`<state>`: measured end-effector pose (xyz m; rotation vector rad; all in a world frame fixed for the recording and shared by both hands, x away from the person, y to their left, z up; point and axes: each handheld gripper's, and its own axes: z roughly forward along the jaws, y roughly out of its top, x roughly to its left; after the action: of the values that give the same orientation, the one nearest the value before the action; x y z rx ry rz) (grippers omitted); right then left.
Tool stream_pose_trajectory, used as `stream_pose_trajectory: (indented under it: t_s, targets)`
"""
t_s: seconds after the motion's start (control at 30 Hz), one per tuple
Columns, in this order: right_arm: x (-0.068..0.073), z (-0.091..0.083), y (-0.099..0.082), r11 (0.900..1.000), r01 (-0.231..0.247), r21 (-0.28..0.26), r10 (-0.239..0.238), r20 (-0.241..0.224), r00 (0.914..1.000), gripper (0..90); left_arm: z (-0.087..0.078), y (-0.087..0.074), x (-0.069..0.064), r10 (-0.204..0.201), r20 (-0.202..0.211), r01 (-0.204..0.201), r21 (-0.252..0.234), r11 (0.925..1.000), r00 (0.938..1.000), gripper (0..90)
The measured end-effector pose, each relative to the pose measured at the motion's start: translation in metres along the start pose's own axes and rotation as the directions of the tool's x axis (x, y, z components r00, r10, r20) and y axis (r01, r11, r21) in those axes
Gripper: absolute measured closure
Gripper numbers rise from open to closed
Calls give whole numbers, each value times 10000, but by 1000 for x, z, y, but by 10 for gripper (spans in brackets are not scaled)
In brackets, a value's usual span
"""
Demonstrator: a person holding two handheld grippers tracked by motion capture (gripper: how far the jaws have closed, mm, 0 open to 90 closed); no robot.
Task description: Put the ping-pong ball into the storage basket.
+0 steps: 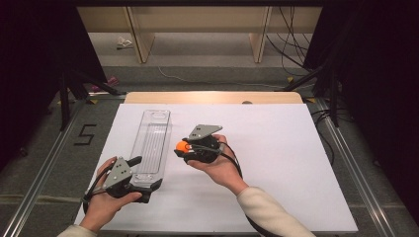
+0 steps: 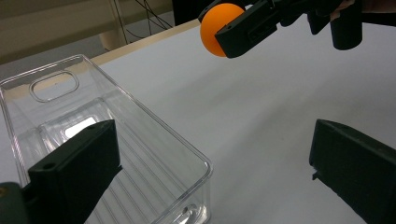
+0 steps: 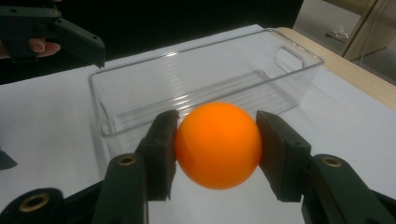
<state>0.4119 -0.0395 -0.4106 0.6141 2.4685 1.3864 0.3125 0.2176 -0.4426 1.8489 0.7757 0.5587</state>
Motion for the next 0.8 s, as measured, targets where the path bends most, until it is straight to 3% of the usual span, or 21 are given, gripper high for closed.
stream_pose_trajectory:
  t_s: [0.8]
  targets:
    - [-2, 5, 9, 9999, -25, -123, 25, 0, 10000, 513, 0, 1, 1, -27, -1, 27, -40, 10000, 10000, 20]
